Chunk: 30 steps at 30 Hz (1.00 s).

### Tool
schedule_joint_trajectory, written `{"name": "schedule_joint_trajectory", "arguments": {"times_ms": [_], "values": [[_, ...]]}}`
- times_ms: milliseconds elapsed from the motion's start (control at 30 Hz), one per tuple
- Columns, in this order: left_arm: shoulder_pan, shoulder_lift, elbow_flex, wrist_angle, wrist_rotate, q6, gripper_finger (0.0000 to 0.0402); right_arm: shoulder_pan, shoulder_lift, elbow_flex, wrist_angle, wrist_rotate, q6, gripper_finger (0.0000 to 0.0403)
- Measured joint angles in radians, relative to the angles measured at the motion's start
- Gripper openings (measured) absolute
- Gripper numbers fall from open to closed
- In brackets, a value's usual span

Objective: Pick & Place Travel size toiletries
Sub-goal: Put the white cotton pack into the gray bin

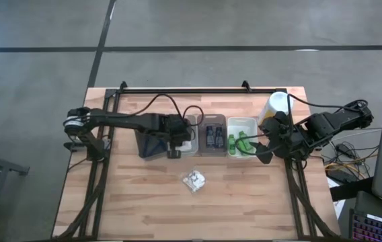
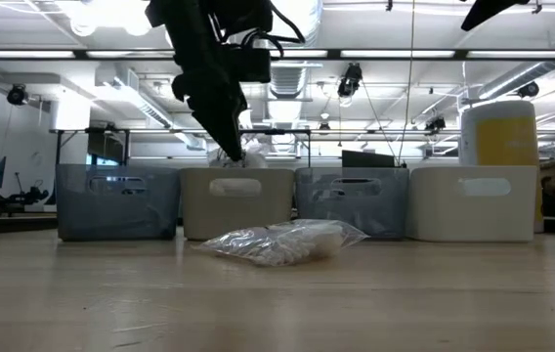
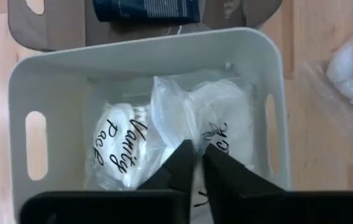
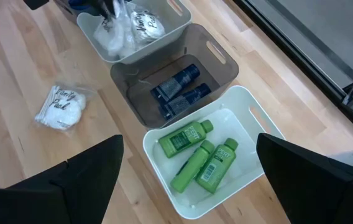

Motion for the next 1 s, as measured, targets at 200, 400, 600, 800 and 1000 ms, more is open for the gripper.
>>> {"name": "schedule_joint_trajectory", "arguments": {"times_ms": [200,400,600,800,1000], "values": [[-0.013,0.0,0.0,0.008,-0.002,-0.074,0.0138,0.0,0.0,0.0,0.002,0.0,0.0,0.0363],[-0.048,-0.028,0.056,-0.051,-0.039,-0.081,0.0235,0.0,0.0,0.0,0.002,-0.004,0.0,0.0364],[-0.114,-0.049,0.18,-0.142,-0.103,-0.082,0.0279,0.0,0.0,0.0,0.003,-0.029,0.0,0.0363],[-0.231,-0.05,0.232,-0.103,0.016,-0.143,0.0276,0.0,0.002,-0.006,0.004,-0.061,0.0,0.0363],[-0.354,-0.009,0.175,0.014,0.047,-0.357,0.0273,0.003,0.002,-0.013,0.007,-0.073,-0.001,0.0364]]}}
